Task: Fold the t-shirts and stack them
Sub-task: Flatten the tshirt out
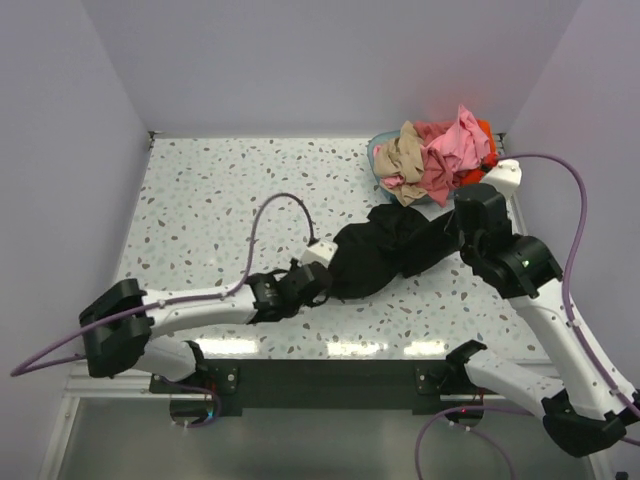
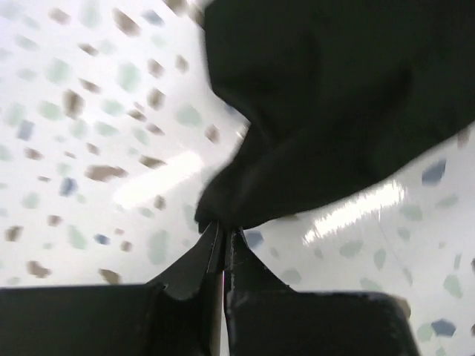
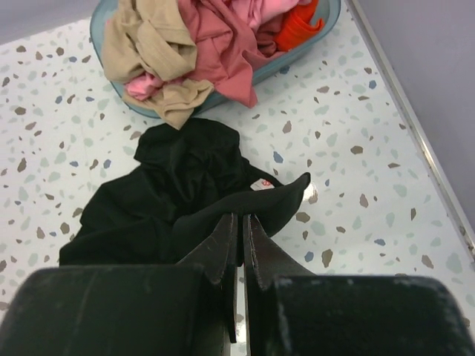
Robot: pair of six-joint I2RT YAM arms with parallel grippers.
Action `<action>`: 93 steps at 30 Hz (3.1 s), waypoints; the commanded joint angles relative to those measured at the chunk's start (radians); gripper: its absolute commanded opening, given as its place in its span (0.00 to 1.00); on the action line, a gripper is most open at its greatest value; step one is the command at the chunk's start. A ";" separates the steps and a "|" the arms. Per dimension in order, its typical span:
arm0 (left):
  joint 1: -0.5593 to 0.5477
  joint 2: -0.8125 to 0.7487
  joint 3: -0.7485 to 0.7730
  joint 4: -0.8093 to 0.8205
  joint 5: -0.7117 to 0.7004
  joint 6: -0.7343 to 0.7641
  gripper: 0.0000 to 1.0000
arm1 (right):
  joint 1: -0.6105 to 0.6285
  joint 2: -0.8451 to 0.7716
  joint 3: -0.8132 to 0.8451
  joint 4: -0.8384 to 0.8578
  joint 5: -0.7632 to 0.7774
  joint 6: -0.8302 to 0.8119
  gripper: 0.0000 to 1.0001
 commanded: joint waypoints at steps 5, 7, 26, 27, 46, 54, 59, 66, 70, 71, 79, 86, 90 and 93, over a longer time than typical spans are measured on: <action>0.248 -0.337 0.288 -0.130 -0.168 0.159 0.00 | -0.004 0.067 0.260 0.037 0.003 -0.114 0.00; 0.262 -0.363 0.360 -0.135 -0.165 0.207 0.00 | -0.004 0.085 0.338 0.038 -0.007 -0.136 0.00; 0.265 -0.443 1.036 -0.303 -0.187 0.454 0.00 | -0.004 0.055 0.826 -0.021 -0.189 -0.289 0.00; 0.264 -0.438 1.031 -0.299 -0.211 0.456 0.00 | -0.002 0.061 0.811 -0.018 -0.186 -0.289 0.00; 0.635 -0.032 1.302 -0.346 0.028 0.575 0.00 | -0.004 0.516 1.016 0.199 -0.207 -0.352 0.00; 0.675 -0.035 1.429 -0.368 0.076 0.528 0.00 | -0.002 0.518 1.112 0.213 -0.241 -0.381 0.00; 0.675 -0.208 1.252 -0.323 0.114 0.508 0.00 | -0.001 0.383 1.035 0.178 -0.300 -0.374 0.00; 0.675 -0.372 1.189 -0.345 0.174 0.456 0.00 | -0.002 0.236 0.980 0.092 -0.370 -0.357 0.00; 0.675 -0.436 1.152 -0.375 0.217 0.416 0.00 | -0.002 0.200 1.035 0.046 -0.357 -0.368 0.00; 0.675 -0.446 1.143 -0.380 0.220 0.410 0.00 | -0.002 0.199 1.053 0.040 -0.356 -0.375 0.00; 0.675 -0.506 1.077 -0.448 0.177 0.338 0.00 | -0.002 0.222 1.132 0.064 -0.337 -0.394 0.00; 0.675 -0.527 0.867 -0.435 0.063 0.273 0.00 | -0.002 0.336 1.020 0.160 -0.377 -0.391 0.00; 0.676 -0.487 0.758 -0.444 -0.059 0.232 0.00 | -0.002 0.413 0.905 0.250 -0.422 -0.371 0.00; 0.710 -0.418 0.701 -0.438 -0.061 0.212 0.00 | -0.002 0.510 0.819 0.337 -0.471 -0.335 0.00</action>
